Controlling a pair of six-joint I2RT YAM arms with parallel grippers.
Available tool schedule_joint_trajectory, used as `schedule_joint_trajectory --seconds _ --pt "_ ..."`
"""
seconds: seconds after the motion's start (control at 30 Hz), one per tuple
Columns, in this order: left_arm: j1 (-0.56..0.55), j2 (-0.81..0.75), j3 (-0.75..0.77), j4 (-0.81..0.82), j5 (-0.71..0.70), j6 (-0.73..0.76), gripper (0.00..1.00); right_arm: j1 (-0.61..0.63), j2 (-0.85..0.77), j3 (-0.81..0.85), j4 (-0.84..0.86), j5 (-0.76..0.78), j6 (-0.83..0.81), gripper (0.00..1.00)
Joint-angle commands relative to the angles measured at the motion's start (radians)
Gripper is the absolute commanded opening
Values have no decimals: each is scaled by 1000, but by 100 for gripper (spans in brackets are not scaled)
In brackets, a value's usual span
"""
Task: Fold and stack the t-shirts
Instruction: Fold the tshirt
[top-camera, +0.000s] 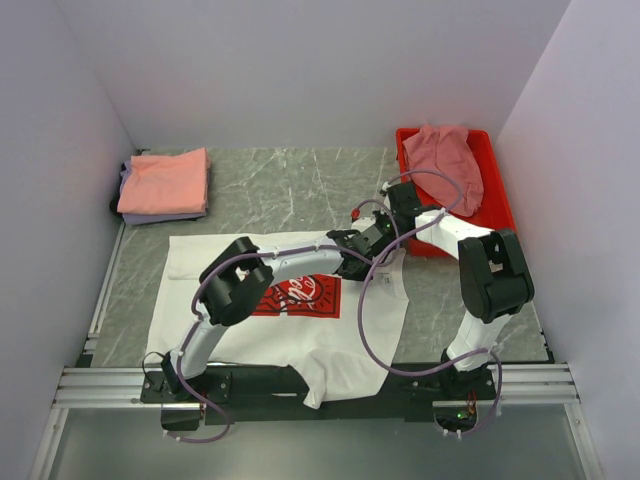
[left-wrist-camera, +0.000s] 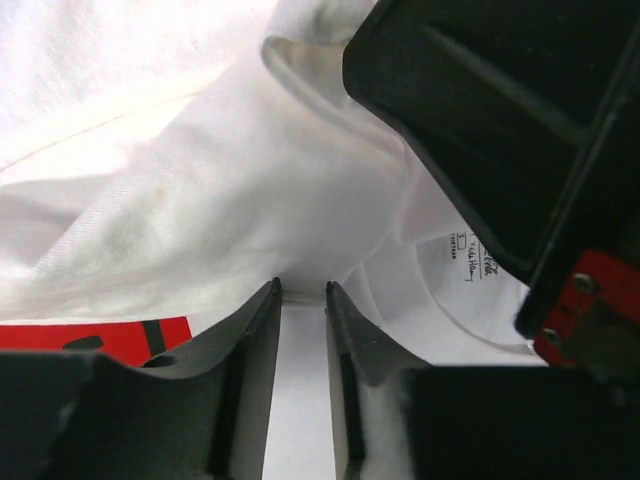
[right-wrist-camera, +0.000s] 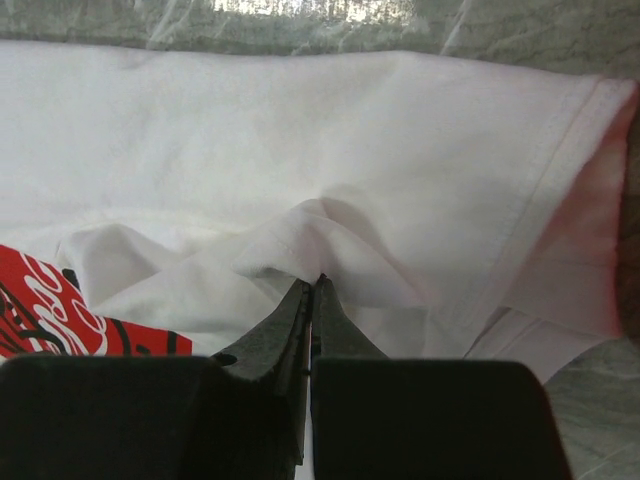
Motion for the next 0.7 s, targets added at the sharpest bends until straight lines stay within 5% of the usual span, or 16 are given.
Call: schedule_joint_trajectory --seconds 0.0,0.27,0.5,0.67 --pt "-12 66 7 -9 14 23 30 15 -6 -9 10 -53 5 0" --pt "-16 81 39 -57 1 31 27 7 -11 -13 13 -59 5 0" --pt "-15 25 42 -49 -23 28 1 6 -14 -13 11 -67 -3 0" --pt "-15 -20 37 -3 -20 49 1 7 -31 -19 16 -58 -7 0"
